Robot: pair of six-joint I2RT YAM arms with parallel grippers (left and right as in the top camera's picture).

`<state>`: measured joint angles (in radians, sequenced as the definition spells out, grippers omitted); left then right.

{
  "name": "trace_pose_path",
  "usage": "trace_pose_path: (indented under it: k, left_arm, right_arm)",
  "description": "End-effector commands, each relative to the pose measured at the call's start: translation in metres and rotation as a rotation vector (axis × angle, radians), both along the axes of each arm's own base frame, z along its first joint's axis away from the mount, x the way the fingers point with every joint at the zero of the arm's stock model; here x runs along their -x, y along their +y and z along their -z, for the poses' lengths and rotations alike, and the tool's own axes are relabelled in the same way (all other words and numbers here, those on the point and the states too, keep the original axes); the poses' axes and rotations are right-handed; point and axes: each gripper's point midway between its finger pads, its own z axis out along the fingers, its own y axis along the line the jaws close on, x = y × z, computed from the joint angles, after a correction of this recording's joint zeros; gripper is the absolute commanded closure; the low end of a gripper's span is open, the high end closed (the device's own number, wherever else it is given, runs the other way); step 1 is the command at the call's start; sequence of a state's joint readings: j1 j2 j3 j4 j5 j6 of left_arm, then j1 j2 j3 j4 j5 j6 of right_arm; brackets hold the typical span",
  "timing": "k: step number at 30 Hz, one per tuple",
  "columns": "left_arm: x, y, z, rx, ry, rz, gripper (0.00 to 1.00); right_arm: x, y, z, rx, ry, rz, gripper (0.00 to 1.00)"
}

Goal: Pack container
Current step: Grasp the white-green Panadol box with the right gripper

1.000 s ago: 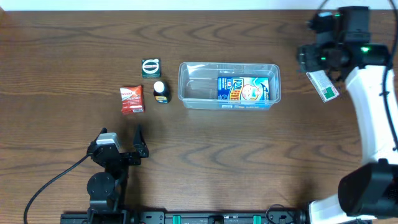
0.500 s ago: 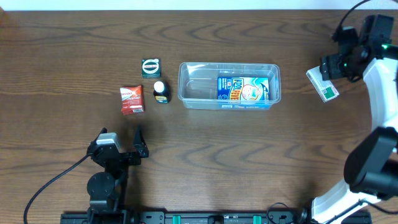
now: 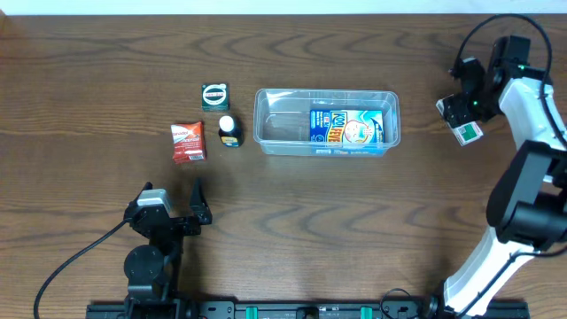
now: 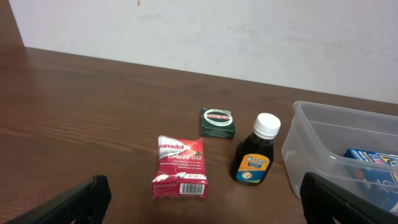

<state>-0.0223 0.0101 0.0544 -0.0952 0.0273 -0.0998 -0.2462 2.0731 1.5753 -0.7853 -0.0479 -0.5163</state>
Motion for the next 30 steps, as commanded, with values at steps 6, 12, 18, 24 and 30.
trace_pose_path:
  k: [6, 12, 18, 24, 30]
  left_arm:
    - [0.000, -0.001, 0.017, -0.012, 0.037, 0.012, 0.02]
    - [0.000, -0.001, 0.017, -0.012, 0.037, 0.012, 0.02]
    - [0.000, -0.001, 0.017, -0.012, 0.037, 0.012, 0.02]
    - [0.000, -0.001, 0.017, -0.012, 0.037, 0.012, 0.02]
    - [0.000, -0.001, 0.017, -0.012, 0.037, 0.012, 0.02]
  right_arm:
    - [0.005, -0.014, 0.031, 0.003, 0.055, 0.057, 0.27]
    - [0.002, -0.018, 0.032, 0.021, 0.045, 0.083, 0.39]
    - [0.006, -0.023, 0.042, 0.037, 0.072, 0.141, 0.40]
    - [0.007, -0.026, 0.044, 0.048, 0.081, 0.163, 0.42]
    - [0.008, -0.025, 0.044, 0.037, 0.081, 0.186, 0.54]
